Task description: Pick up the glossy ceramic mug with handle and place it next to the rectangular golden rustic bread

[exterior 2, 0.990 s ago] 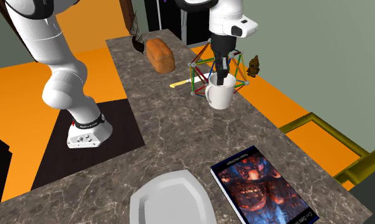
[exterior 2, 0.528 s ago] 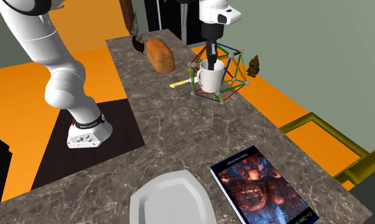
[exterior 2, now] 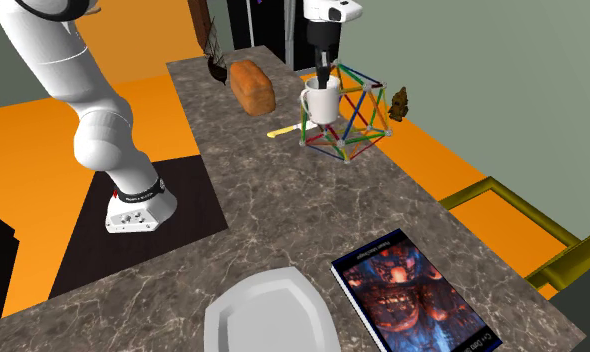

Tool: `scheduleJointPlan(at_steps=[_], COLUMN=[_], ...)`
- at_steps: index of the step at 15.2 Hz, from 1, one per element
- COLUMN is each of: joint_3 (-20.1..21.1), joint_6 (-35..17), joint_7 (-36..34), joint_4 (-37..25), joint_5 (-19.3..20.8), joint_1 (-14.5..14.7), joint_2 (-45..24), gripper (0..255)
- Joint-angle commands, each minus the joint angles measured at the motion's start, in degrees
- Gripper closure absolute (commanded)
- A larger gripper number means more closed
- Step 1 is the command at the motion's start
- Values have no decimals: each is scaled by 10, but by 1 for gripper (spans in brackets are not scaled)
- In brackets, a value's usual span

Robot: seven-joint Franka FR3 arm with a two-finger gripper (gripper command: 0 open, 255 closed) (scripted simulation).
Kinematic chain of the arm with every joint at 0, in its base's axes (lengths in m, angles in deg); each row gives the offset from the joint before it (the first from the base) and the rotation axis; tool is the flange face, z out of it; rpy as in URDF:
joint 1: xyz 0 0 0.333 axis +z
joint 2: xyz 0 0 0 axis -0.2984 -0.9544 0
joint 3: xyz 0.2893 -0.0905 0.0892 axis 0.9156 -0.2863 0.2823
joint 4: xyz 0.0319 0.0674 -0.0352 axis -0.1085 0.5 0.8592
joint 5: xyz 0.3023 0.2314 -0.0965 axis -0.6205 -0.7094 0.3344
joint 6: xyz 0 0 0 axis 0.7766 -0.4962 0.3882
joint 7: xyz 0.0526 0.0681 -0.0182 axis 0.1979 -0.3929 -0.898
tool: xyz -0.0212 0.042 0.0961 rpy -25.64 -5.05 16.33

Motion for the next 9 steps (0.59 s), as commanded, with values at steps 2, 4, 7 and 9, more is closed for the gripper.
scheduleJointPlan(at_steps=[2,4,7,9], joint_3=[-2,-9,-29,-42], joint_6=[-8,-21,-36,-41], joint_7=[41,125,259,315], joint_4=[27,74,131,148], joint_5=[4,12,22,26], joint_1=[-1,-4,-5,-4], joint_2=[26,77,145,170], gripper=[0,0,0,0])
